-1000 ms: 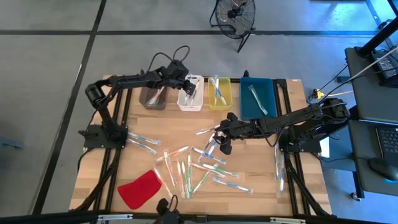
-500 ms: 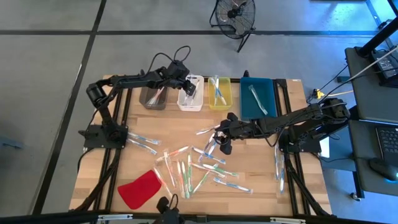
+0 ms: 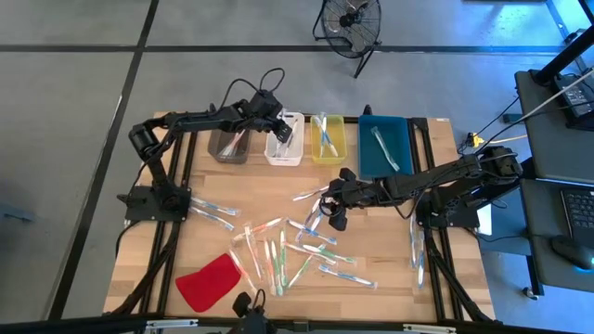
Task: Pick & Place Toothbrushes
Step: Put the violet toothbrush into the white bin, then put the blue toothbrush into the yellow bin
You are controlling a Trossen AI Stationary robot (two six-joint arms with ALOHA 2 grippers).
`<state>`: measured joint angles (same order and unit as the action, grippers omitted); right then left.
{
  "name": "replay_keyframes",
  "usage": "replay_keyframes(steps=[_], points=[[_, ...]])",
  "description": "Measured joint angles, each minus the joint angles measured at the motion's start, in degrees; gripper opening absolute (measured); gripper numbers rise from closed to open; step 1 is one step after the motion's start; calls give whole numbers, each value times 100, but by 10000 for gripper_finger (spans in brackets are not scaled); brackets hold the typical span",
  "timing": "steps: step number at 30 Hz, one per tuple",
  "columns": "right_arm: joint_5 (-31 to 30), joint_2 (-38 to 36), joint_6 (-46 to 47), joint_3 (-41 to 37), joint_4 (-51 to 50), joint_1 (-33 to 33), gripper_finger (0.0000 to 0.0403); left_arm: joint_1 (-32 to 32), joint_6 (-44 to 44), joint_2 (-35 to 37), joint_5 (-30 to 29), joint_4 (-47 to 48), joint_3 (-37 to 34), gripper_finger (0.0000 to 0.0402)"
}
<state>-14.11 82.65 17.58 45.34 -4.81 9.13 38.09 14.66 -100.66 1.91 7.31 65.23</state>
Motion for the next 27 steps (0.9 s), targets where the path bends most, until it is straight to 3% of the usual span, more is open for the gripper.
replay_keyframes(steps=[14,20,27], points=[[0,0,-19,0,-170,-2,115,2,1,54,62,49,-4,205],[4,0,-371,0,-263,-2,112,-22,-203,403,334,122,-4,208],[22,0,-1662,0,-264,-2,141,-325,-635,969,215,815,-18,196]])
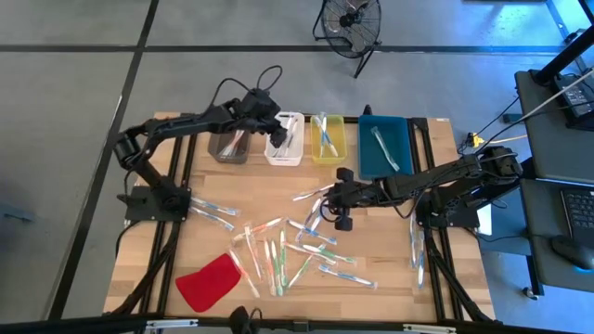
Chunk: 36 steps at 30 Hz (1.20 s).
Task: Pick & Place Toothbrushes
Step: Put the blue toothbrush into the yellow bin
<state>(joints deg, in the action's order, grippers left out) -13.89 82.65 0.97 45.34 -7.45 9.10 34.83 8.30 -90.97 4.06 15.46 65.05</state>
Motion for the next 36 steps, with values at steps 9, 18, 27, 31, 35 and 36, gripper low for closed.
replay_keyframes(steps=[9,18,27,31,35,36], points=[[302,39,-1221,0,-452,-181,214,-777,-68,439,65,42,-594,185],[600,404,-1745,0,-413,-299,225,-1691,423,791,-3,-783,-1432,182],[601,914,-1837,0,-182,-306,210,-2640,950,875,-222,-1284,-2012,180],[601,1213,-1835,0,-24,-306,212,-3033,1293,875,-681,-1457,-2248,182],[599,1424,-1835,0,179,-306,218,-3367,1514,875,-1006,-1486,-2299,181],[597,1451,-1835,0,214,-307,219,-3448,1541,875,-1098,-1494,-2299,180]])
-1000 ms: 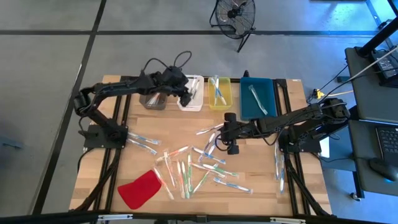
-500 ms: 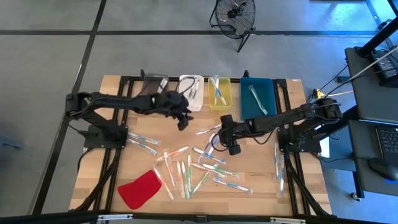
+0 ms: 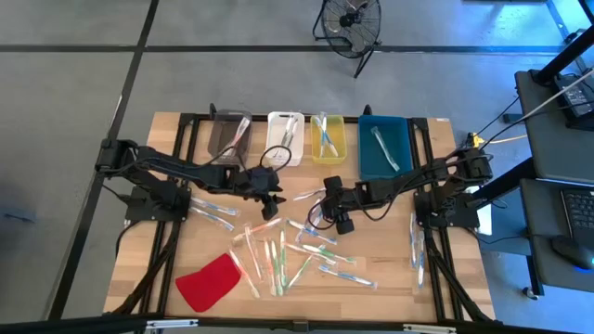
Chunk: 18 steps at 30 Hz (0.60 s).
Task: Pick & Place Toothbrushes
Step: Put the blue toothbrush into the yellow bin
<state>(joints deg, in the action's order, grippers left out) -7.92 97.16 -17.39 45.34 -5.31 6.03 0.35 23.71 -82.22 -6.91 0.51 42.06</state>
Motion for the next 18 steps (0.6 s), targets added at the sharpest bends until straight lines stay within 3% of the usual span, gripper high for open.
replay_keyframes(steps=[9,18], points=[[231,96,15,4,168,-139,214,-321,113,0,-451,-81,0,180],[667,353,329,26,123,-314,206,-354,273,-1,-463,-57,0,176]])
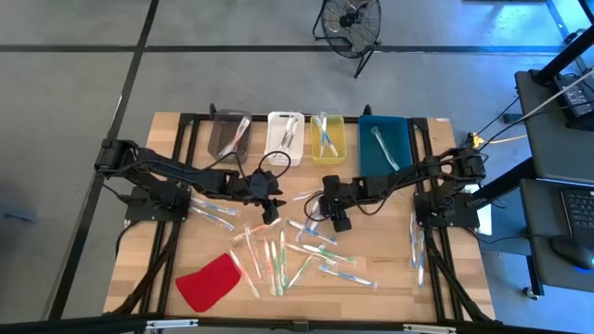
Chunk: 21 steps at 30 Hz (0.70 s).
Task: Pick & Place Toothbrushes
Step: Put the blue toothbrush into the yellow bin
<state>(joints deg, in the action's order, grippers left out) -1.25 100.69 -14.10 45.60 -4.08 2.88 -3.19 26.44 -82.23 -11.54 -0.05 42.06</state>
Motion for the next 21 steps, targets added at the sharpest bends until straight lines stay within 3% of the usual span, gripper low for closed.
replay_keyframes(steps=[7,21], points=[[142,-52,40,-2,-120,-1,179,-17,-3,-1,3,16,0,176],[692,-176,452,-9,-627,16,48,-17,-15,-3,4,28,2,174]])
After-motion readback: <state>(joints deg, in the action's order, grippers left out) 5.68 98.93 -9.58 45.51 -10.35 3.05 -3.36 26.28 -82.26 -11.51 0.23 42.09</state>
